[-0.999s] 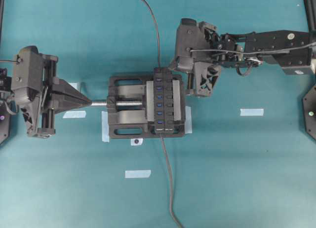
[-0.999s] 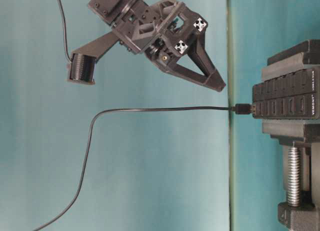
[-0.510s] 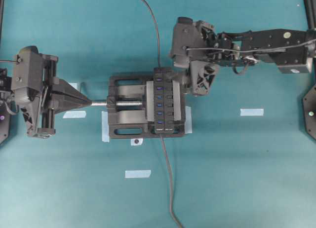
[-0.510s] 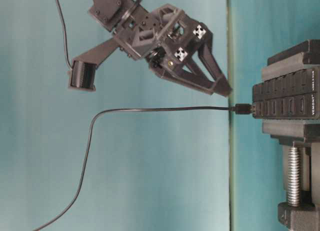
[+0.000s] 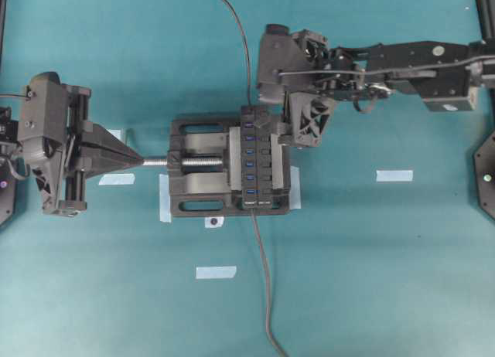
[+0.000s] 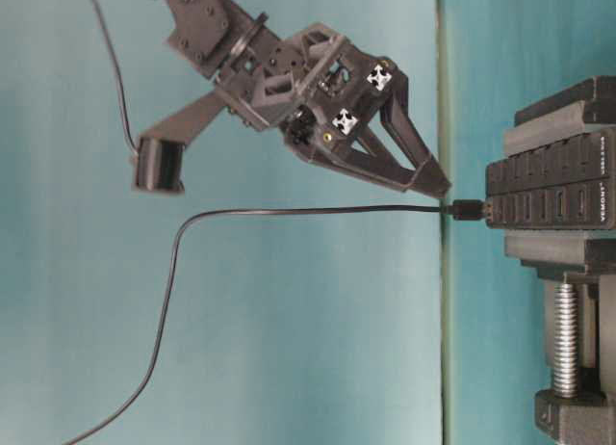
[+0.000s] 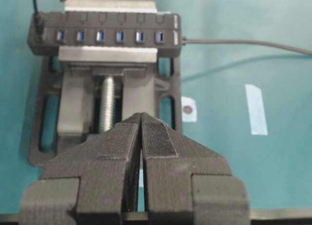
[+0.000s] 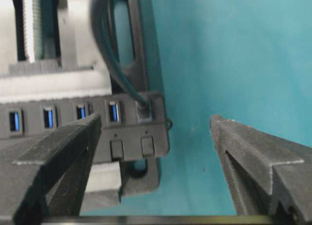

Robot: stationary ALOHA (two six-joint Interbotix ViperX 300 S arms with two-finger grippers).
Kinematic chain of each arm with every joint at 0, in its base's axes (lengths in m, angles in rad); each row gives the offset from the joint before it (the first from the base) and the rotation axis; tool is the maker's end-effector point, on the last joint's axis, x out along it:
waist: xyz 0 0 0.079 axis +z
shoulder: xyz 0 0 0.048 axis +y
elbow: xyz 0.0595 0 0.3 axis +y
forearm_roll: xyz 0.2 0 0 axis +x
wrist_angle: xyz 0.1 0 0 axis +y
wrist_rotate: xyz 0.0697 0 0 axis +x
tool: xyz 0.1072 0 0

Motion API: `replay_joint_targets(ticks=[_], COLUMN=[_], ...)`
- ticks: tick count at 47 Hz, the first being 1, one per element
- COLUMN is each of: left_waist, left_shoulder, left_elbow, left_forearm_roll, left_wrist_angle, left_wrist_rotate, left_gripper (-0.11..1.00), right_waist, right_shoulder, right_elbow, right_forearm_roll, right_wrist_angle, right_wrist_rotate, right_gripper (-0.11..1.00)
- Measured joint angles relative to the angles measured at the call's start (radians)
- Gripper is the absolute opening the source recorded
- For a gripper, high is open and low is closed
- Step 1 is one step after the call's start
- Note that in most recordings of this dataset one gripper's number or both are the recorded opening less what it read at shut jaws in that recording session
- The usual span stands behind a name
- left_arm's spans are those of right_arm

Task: Insert the USB into the second port from the front of the fixed hub.
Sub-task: 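Lower the open right gripper and close it on the USB plug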

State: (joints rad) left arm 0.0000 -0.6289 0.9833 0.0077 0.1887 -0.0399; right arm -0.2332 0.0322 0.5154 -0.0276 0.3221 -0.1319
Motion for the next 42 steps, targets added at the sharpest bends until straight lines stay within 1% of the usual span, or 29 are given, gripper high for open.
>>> replay_joint_targets(ticks=[4,8,15,27,42], left_waist=[0.000,0.002,0.000,0.002,0.000], left_shoulder=[0.000,0.002,0.002,0.000,0.002], left_elbow=[0.000,0.000,0.000,0.002,0.000], left_forearm_roll=[0.002,0.002,0.002,0.000,0.000], left_wrist_angle=[0.000,0.000,0.000,-0.002,0.000], left_wrist_rotate=[0.002,0.000,0.000,0.000,0.000], left_gripper=[0.00,0.00,0.00,0.00,0.00], right_waist=[0.000,0.000,0.003,0.008,0.008], right_shoulder=[0.018,0.034,0.060,0.072,0.077], right_elbow=[-0.032,-0.054,-0.066,-0.066,-0.066], right_forearm_roll=[0.000,0.000,0.000,0.000,0.000], right_wrist_angle=[0.046,0.058,0.052,0.017,0.008], right_wrist_rotate=[-0.002,-0.003,-0.021,-0.021,-0.023], right_gripper=[0.91,0.91,0.90,0.90,0.90])
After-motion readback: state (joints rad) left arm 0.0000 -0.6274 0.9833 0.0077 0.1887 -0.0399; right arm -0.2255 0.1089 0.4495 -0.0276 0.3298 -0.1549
